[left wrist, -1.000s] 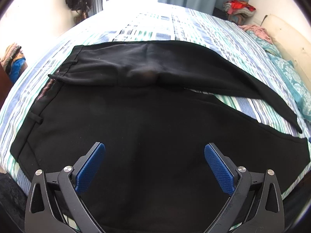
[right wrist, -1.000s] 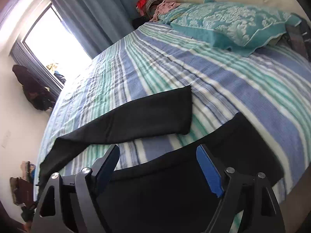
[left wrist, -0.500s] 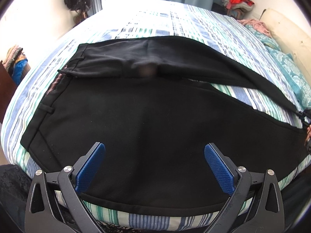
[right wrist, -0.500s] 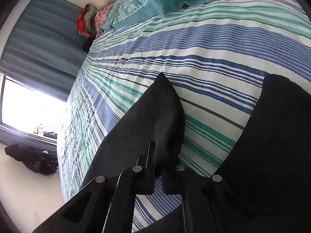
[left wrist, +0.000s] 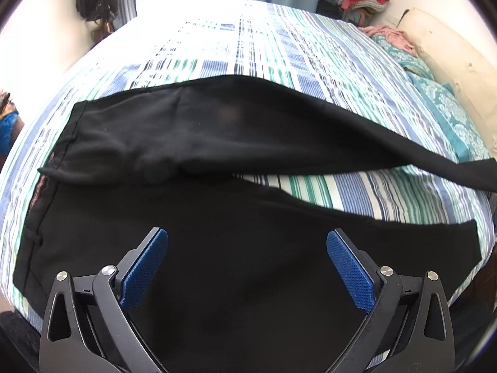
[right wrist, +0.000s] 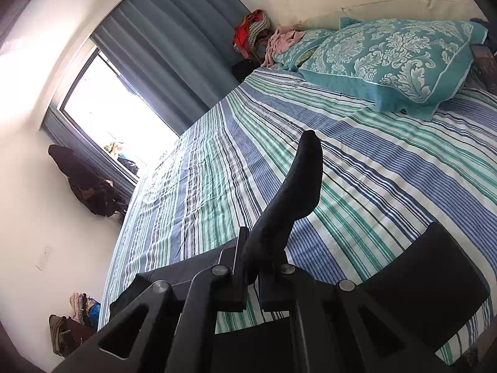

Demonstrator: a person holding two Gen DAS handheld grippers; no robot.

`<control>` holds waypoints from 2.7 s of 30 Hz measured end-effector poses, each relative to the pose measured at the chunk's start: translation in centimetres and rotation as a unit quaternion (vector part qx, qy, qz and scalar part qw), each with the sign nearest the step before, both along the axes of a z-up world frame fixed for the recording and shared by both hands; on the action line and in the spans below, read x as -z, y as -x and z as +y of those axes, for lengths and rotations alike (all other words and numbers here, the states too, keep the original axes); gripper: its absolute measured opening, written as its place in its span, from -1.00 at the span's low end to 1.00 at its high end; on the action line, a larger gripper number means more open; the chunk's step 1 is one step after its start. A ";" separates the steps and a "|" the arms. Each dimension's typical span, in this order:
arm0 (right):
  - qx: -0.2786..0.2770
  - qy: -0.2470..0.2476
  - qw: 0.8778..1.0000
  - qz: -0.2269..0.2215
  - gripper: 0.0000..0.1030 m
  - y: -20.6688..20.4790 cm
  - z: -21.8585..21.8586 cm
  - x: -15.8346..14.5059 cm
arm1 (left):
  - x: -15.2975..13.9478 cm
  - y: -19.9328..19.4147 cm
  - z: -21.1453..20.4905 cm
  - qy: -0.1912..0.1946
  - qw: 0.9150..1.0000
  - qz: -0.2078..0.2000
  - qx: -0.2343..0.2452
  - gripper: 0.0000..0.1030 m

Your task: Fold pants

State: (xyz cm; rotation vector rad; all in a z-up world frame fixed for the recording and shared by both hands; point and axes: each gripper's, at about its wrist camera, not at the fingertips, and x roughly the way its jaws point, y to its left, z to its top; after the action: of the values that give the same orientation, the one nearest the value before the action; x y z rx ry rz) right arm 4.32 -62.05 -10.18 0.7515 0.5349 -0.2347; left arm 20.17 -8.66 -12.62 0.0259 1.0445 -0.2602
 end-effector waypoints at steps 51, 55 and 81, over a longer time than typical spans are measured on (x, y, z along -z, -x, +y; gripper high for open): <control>0.012 -0.064 0.977 0.204 -0.91 9.7 -6.4 8.7 | 2.0 7.6 9.9 0.124 0.985 0.074 -0.093 -0.74; 0.019 -0.091 0.977 0.194 -0.80 11.1 -7.2 9.8 | 2.4 7.8 10.4 0.134 0.982 0.084 -0.100 -0.74; 0.076 0.002 0.965 0.251 -0.81 11.4 -7.7 9.4 | 2.0 9.3 7.6 0.078 0.992 0.079 -0.051 -0.79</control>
State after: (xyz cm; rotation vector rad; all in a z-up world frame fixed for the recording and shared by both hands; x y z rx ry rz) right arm -7.07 -69.75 -19.60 0.7310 0.9568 -0.5775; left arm 10.86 -1.02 -14.66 -0.1924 1.1759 -0.2531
